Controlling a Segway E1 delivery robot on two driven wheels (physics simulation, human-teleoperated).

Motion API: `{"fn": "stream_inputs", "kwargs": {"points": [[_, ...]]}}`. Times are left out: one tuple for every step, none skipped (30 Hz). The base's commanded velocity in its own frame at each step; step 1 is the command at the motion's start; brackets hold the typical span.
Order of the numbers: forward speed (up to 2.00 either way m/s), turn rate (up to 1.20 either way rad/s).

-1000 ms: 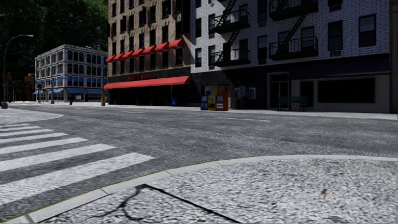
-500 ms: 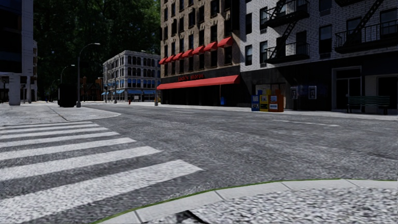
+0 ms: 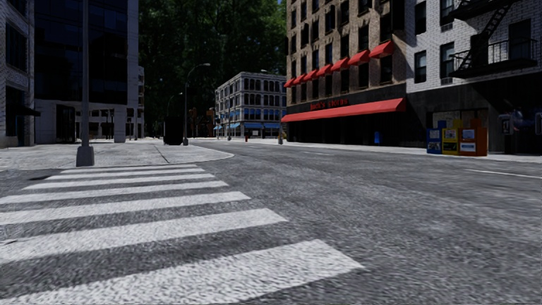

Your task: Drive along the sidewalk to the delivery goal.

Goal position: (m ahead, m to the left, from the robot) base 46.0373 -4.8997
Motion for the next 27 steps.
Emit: {"fn": "stream_inputs", "kwargs": {"points": [[1.13,0.60],[1.13,0.60],[1.14,0.60],[1.15,0.60],[1.21,0.60],[1.21,0.60],[1.26,0.60],[1.29,0.60],[1.29,0.60],[1.30,0.60],[1.30,0.60],[1.30,0.60],[1.30,0.60],[1.30,0.60],[1.30,0.56],[1.30,0.56],[1.30,0.47],[1.30,0.41],[1.30,0.36],[1.30,0.36],[1.30,0.30],[1.30,0.28],[1.30,0.28],[1.30,0.28],[1.30,0.28],[1.30,0.28],[1.30,0.28]]}}
